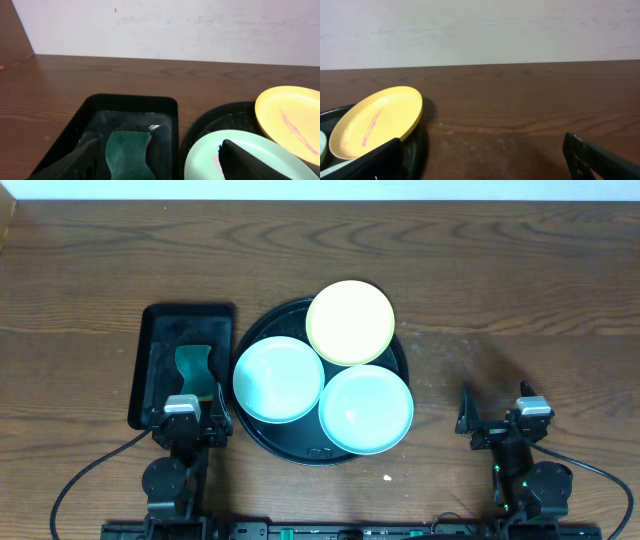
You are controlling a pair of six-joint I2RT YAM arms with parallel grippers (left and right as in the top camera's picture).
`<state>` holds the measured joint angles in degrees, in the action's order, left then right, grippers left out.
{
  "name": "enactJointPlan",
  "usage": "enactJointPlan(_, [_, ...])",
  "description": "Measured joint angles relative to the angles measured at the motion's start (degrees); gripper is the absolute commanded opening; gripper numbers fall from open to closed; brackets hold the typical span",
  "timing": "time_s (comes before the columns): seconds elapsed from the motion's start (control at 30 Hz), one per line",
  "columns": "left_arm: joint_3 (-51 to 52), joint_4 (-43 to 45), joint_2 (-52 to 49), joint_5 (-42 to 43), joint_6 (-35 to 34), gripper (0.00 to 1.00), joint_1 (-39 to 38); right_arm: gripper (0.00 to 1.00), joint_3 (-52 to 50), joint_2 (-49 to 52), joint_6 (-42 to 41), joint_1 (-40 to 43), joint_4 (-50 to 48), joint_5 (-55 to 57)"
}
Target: Clean dirty plates on tray and stack at the side
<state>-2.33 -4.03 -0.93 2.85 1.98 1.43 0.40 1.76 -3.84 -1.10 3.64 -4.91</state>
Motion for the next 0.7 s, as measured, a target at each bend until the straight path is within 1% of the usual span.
enactJointPlan(0.53, [0.17, 0.61, 0.00, 0.24, 0.00, 0.75, 0.00, 0.99, 0.00, 0.00, 0.00, 0.00, -1.46, 1.90])
enactJointPlan(0.7, [0.79, 2.16, -0.04, 0.26, 0.00, 0.75, 0.00, 0.99, 0.00, 0.02, 0.00, 0.00, -3.80, 1.68])
